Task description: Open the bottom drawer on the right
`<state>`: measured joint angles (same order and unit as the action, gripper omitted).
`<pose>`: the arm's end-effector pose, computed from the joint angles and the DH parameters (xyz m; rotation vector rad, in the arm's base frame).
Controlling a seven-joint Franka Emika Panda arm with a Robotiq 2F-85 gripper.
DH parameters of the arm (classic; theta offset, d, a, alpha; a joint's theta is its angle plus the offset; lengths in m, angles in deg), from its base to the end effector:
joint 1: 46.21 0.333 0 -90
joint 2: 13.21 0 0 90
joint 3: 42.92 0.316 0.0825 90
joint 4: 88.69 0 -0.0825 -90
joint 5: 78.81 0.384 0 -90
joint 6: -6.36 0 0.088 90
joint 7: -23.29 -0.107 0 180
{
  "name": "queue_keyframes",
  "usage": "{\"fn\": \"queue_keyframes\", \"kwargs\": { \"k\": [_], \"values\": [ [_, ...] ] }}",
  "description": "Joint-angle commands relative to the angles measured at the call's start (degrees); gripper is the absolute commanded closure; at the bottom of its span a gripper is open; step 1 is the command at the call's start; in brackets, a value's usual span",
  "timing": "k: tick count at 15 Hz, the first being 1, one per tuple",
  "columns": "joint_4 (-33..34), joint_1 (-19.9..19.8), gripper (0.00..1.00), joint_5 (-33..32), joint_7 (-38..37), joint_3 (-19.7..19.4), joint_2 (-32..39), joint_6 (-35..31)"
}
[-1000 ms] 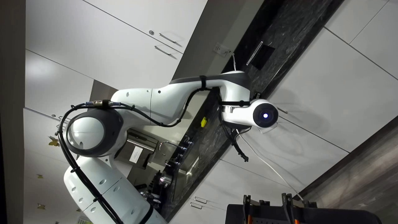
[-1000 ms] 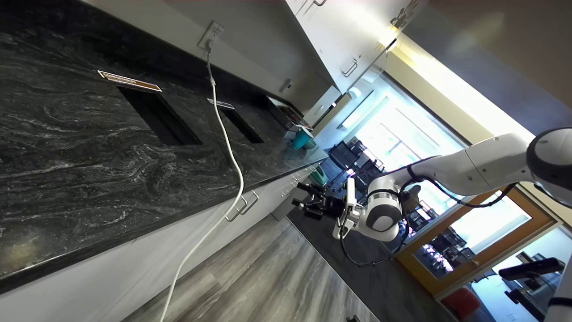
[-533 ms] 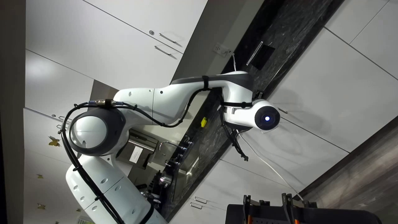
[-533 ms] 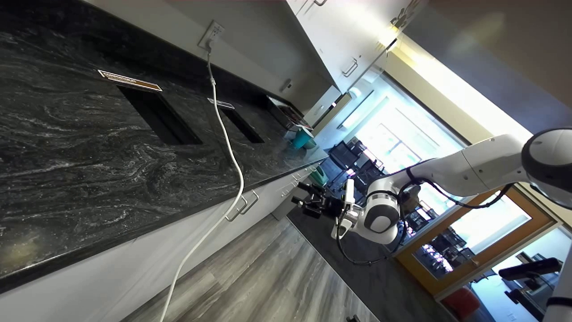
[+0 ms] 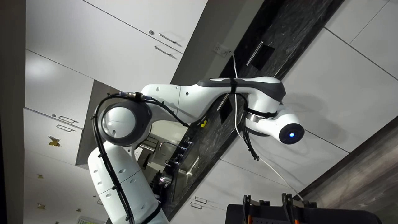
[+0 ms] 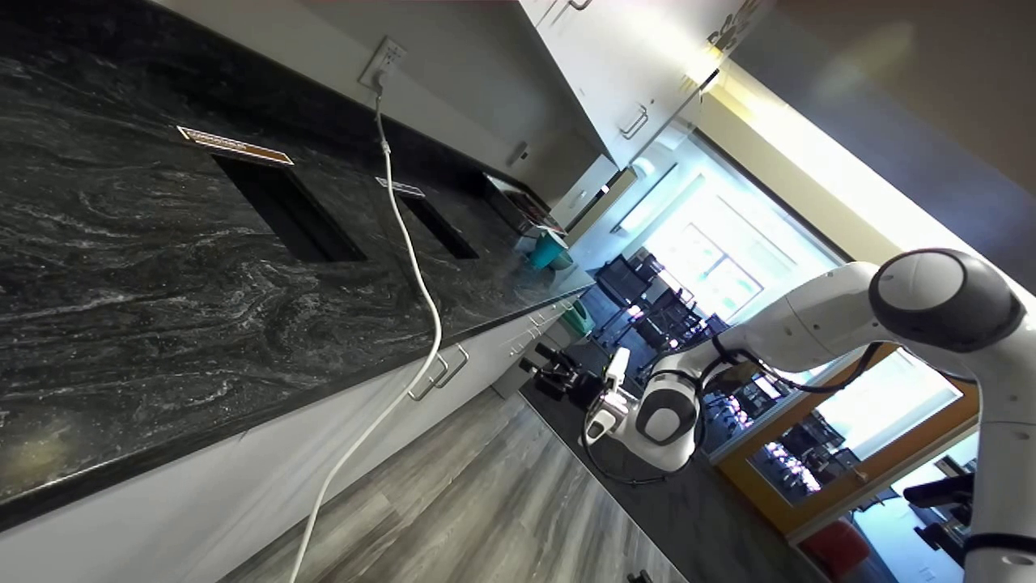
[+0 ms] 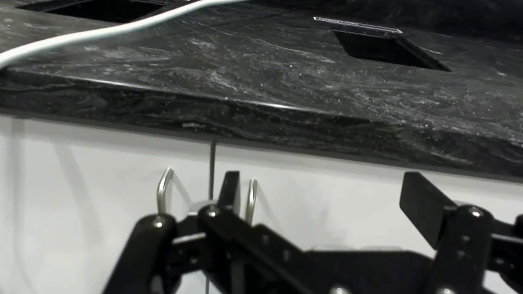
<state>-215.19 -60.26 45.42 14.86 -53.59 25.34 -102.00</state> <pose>0.4860 -0.1665 0.0754 -0.5961 1.7323 0.2556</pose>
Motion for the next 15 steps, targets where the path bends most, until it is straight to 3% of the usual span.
{"fn": "queue_keyframes", "kwargs": {
  "k": [1, 5, 15],
  "values": [
    [4.20, -0.99, 0.00, 1.57, -1.49, 1.22, 6.44, 3.36],
    [6.15, -0.43, 0.00, 0.78, -1.33, 2.21, 10.82, 5.21],
    [5.76, 0.63, 0.00, 0.88, 0.23, 2.41, 11.02, 4.58]
  ]
}}
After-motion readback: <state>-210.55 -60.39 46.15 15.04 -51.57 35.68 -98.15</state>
